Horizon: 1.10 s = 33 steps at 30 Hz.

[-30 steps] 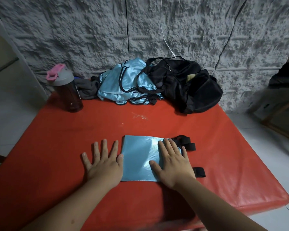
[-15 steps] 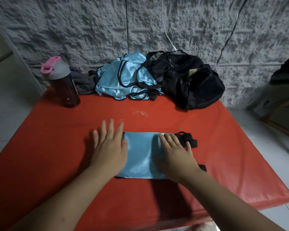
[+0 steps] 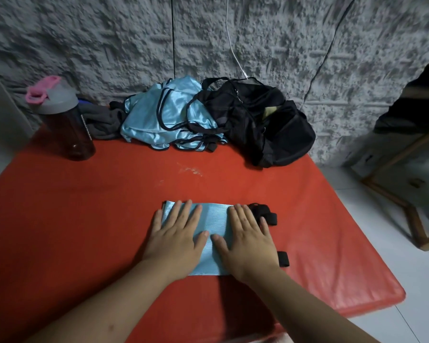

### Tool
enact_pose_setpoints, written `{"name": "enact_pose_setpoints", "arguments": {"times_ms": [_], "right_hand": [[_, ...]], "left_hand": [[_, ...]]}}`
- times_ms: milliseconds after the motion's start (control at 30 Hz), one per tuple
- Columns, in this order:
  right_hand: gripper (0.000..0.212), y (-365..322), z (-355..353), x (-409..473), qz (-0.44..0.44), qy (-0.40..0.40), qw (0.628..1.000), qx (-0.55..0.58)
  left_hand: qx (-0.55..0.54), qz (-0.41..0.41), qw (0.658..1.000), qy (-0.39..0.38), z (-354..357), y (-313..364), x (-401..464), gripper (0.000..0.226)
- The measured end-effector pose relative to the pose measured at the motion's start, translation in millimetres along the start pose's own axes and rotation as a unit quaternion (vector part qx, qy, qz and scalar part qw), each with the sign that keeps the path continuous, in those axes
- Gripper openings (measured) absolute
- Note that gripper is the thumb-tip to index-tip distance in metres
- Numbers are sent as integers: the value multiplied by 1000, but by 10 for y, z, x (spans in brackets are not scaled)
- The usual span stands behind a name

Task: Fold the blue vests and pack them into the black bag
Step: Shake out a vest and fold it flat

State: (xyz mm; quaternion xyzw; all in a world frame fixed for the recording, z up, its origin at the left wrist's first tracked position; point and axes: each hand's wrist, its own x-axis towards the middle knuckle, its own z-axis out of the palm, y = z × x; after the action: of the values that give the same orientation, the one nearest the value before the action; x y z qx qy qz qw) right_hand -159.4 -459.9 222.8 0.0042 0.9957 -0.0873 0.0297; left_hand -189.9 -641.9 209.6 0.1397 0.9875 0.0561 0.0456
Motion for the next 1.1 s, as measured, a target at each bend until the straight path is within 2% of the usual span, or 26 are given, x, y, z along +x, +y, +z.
{"name": "enact_pose_setpoints", "arguments": {"times_ms": [167, 367, 433, 500, 567, 633, 667, 767, 867, 900, 1033, 1100], "right_hand": [[87, 93, -14, 0, 58, -7, 997, 43], [88, 102, -6, 23, 61, -22, 996, 57], [88, 136, -42, 60, 53, -31, 993, 100], [86, 179, -146, 90, 52, -17, 981, 188], [66, 225, -338, 85, 78, 62, 962, 253], [28, 259, -553, 56, 130, 147, 956, 216], [21, 277, -633, 44, 157, 150, 959, 180], [43, 332, -675, -2, 198, 45, 974, 99], [65, 331, -556, -21, 189, -43, 977, 90], [64, 311, -525, -13, 189, -55, 976, 89], [29, 216, -432, 72, 200, -62, 973, 100], [24, 210, -391, 124, 204, -60, 970, 113]], "left_hand": [[-18, -37, 999, -19, -42, -3, -22, 85], [-32, -46, 998, -23, -42, -8, -38, 84], [-50, -46, 997, -24, -65, -15, -35, 83], [-83, -48, 995, -23, -110, -34, -25, 74], [-143, -47, 989, -7, -194, -42, -33, 67], [-179, -46, 982, 28, -291, -52, -75, 64], [-179, -56, 981, 53, -334, -66, -105, 62], [-136, -138, 974, 114, -432, -146, -184, 53], [-133, -194, 969, 75, -459, -226, -204, 44], [-144, -198, 967, 63, -454, -234, -206, 42], [-192, -204, 958, 65, -411, -206, -213, 41], [-199, -217, 954, 57, -386, -205, -211, 41]]}}
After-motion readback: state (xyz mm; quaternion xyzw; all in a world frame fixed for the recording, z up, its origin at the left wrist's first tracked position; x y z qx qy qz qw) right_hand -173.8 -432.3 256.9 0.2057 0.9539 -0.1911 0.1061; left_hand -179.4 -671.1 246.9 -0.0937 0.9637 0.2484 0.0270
